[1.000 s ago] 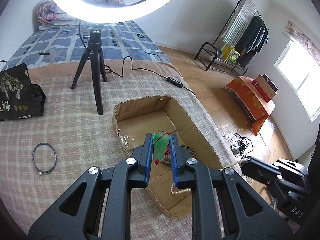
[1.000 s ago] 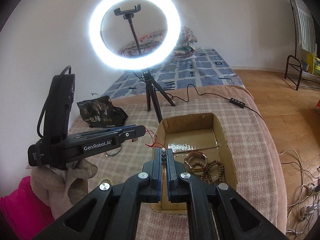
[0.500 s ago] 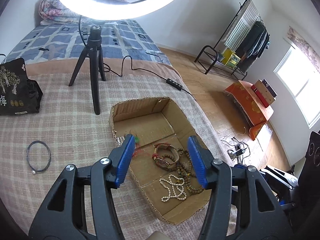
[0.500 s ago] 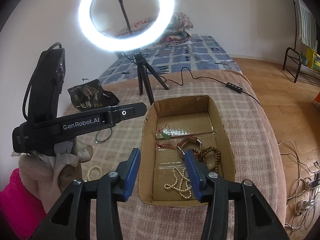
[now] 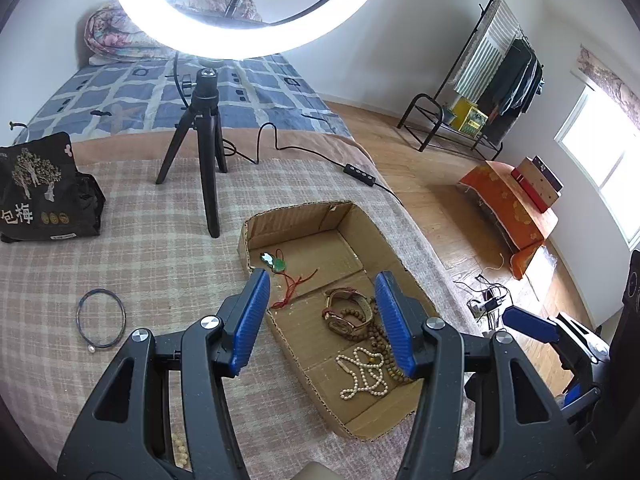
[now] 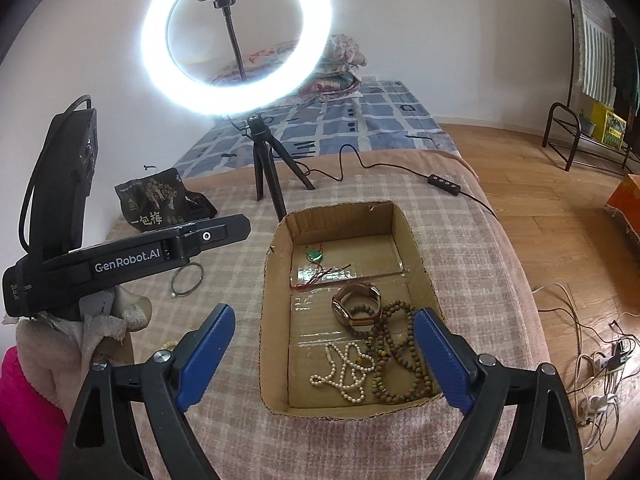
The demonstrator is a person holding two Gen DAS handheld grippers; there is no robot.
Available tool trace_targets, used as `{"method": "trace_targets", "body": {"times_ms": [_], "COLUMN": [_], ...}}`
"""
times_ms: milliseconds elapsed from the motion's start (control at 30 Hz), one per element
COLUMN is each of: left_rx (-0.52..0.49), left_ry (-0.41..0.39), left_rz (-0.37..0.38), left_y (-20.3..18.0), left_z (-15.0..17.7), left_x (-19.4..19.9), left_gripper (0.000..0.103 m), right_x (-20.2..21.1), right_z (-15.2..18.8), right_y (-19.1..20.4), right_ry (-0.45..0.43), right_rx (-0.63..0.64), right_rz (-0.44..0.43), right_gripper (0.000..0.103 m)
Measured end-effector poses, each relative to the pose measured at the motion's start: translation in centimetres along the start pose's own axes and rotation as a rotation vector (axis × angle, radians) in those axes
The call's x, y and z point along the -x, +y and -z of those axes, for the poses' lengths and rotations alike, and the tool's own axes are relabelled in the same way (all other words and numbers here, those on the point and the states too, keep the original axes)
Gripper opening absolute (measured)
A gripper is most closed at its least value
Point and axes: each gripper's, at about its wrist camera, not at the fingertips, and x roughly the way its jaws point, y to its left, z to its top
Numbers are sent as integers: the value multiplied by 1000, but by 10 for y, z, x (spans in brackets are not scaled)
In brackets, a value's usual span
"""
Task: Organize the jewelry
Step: 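Move both open tools toward the dark bangle and cream bead bracelet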
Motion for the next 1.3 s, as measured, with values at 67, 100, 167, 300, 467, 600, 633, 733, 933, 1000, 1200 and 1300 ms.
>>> {"method": "trace_targets", "body": {"times_ms": [67,100,167,300,467,600,633,733,933,1000,1200,1300], "left_rx": [-3,-6,-13,-22,-1,18,27,60,121,126,133,133], "left_ry": [-6,-10,-21,-36,-61,-82,-83,-89,-74,-67,-42,-24], "left_rz": [-10,-17,-31,-69,-109,-164,-178,-208,-252,-266,-289,-306], "left_y": [2,3,7,22,52,81,89,111,152,162,183,194], "left_z": [0,0,0,1,3,4,4,7,14,18,28,33], "left_x": [6,9,17,34,61,82,87,97,111,113,116,115], "left_gripper": [56,56,56,56,56,56,58,70,70,70,70,70], "right_x": [2,3,6,10,13,15,15,9,-11,-22,-51,-60], "right_z": [-1,-2,-4,-5,-6,-6,-6,-6,2,7,13,15], "right_y": [2,4,6,12,25,44,50,66,101,112,132,139], "right_ry": [-10,-17,-33,-72,-111,-144,-145,-135,-88,-58,20,40], "right_rx": [4,5,1,0,15,50,62,96,175,208,238,236], "right_rz": [14,23,49,83,72,51,47,22,-40,-48,-85,-112], "right_gripper": [99,100,101,103,103,103,103,103,103,103,103,103]}}
